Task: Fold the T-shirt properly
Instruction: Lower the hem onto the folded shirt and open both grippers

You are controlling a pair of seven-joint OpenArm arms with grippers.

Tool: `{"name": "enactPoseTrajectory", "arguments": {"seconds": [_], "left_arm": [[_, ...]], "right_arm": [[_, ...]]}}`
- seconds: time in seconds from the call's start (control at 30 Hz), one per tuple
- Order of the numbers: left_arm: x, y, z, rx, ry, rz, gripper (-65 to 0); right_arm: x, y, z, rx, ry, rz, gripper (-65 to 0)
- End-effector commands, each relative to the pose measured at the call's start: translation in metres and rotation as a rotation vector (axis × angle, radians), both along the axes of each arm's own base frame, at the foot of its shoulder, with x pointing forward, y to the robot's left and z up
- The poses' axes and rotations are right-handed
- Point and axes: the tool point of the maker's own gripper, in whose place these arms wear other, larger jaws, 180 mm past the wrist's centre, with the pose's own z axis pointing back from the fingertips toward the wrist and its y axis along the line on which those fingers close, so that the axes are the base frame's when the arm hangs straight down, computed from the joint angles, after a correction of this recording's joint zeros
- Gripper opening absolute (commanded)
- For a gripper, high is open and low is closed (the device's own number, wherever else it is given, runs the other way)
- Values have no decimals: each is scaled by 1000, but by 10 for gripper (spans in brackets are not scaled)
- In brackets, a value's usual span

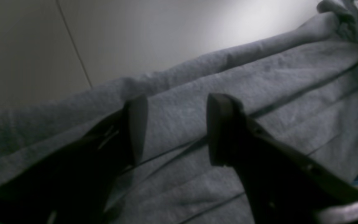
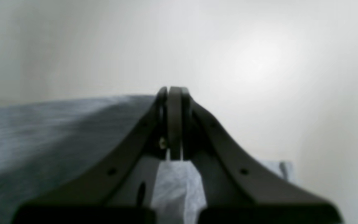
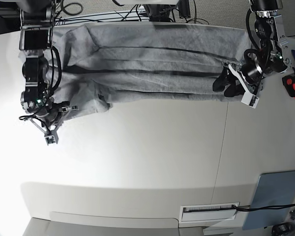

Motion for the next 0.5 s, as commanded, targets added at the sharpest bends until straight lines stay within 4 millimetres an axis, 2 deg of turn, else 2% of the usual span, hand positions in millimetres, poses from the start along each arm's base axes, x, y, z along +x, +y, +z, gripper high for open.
{"name": "enactPoseTrajectory", "arguments": {"seconds": [0.0, 0.1, 0.23, 0.4, 0.47], "left_arm": [[9, 2, 15, -13, -57, 3, -341], [9, 2, 15, -13, -57, 3, -341], [9, 2, 15, -12, -57, 3, -341], [9, 2, 15, -12, -57, 3, -341], [9, 2, 15, -13, -57, 3, -341]], "right_arm": [[7, 0, 21, -24, -69, 19, -650], [-8, 9, 32, -68, -103, 58, -650], [-31, 23, 36, -79, -120, 105, -650], [-35, 16, 33, -135, -120, 100, -643], [-31, 13, 31, -131, -125, 92, -501]]}}
